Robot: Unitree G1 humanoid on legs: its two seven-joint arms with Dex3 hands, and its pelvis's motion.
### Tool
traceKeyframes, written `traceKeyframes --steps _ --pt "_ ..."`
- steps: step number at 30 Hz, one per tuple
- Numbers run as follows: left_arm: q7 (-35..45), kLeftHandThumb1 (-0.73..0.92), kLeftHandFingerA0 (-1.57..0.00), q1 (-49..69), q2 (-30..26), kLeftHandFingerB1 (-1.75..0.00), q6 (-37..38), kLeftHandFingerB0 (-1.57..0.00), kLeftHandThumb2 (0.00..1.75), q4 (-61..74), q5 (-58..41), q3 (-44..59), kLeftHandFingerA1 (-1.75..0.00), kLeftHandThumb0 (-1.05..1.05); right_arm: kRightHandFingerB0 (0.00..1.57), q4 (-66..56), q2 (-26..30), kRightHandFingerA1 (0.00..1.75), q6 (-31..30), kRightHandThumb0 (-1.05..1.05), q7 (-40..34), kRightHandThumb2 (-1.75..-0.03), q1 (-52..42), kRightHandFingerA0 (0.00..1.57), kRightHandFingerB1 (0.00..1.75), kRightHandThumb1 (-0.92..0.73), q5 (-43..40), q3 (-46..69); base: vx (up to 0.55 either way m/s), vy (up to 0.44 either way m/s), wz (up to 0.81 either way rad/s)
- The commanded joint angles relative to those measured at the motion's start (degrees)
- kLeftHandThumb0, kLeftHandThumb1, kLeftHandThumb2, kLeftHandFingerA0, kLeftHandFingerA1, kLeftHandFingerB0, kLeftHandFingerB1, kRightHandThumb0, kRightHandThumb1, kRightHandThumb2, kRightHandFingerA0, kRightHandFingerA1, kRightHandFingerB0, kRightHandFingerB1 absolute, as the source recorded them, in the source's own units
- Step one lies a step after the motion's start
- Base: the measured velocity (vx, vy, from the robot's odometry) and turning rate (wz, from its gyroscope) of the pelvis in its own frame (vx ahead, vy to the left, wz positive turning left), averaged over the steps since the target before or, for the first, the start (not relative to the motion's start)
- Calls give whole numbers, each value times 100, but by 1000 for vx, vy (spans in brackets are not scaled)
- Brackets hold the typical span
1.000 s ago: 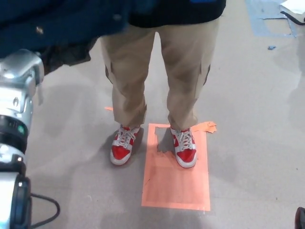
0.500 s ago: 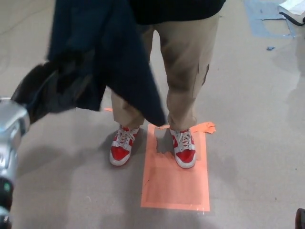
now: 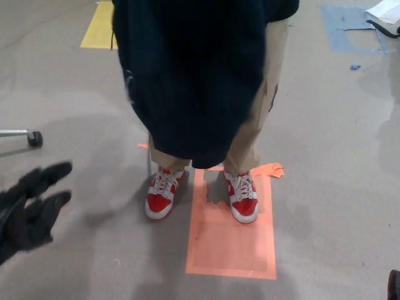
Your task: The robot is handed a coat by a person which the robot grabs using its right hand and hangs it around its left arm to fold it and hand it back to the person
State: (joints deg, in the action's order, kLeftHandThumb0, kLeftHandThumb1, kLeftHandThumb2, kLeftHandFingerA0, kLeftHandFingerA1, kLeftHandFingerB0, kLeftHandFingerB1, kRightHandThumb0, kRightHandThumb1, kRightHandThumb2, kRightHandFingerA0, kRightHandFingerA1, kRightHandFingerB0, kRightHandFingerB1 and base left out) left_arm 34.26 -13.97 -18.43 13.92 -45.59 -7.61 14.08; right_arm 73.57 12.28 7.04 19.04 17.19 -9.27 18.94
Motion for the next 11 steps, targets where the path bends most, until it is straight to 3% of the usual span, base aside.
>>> traceKeyframes --steps 1,3,4,6,7,9,10,11 --pt "-102 88 -11 281 -244 -26 792 -11 68 -620 144 -15 -26 -76 7 3 84 26 -133 -85 4 -98 12 8 17 -68 -109 97 0 0 0" --pt "-303 81 -9 523 -256 -28 834 -11 75 -908 256 -80 -28 -75 7 7 95 27 -114 -87 13 -100 -21 8 15 -68 -47 57 0 0 0" --pt "-202 71 -3 535 -236 -34 908 -3 104 -1052 170 -41 -37 -68 7 7 97 27 -94 -87 21 -100 -27 7 15 -69 -32 46 0 0 0" --pt "-387 72 -4 610 -282 -35 1091 -4 106 -1344 354 -187 -37 -69 7 -11 95 29 4 -85 33 -100 -65 7 16 -69 0 19 0 0 0" --pt "-338 72 -7 628 -274 -31 1089 -7 102 -1488 293 -173 -30 -79 7 -9 102 28 -3 -85 43 -101 -68 7 16 -71 22 -6 0 0 0" --pt "-265 70 -2 641 -259 -37 1075 -2 103 -1703 211 -149 -35 -68 7 -6 116 29 -17 -85 56 -101 -64 7 16 -71 51 -44 0 0 0" --pt "-428 87 -11 654 -255 -27 1051 -12 67 -1845 256 -162 -26 -71 6 0 91 36 -36 -80 -8 -97 -52 7 20 -65 -31 31 0 0 0" --pt "-498 87 -11 656 -254 -27 1049 -12 67 -1917 275 -168 -26 -71 6 2 80 36 -43 -80 -35 -97 -47 7 20 -65 -67 62 0 0 0"
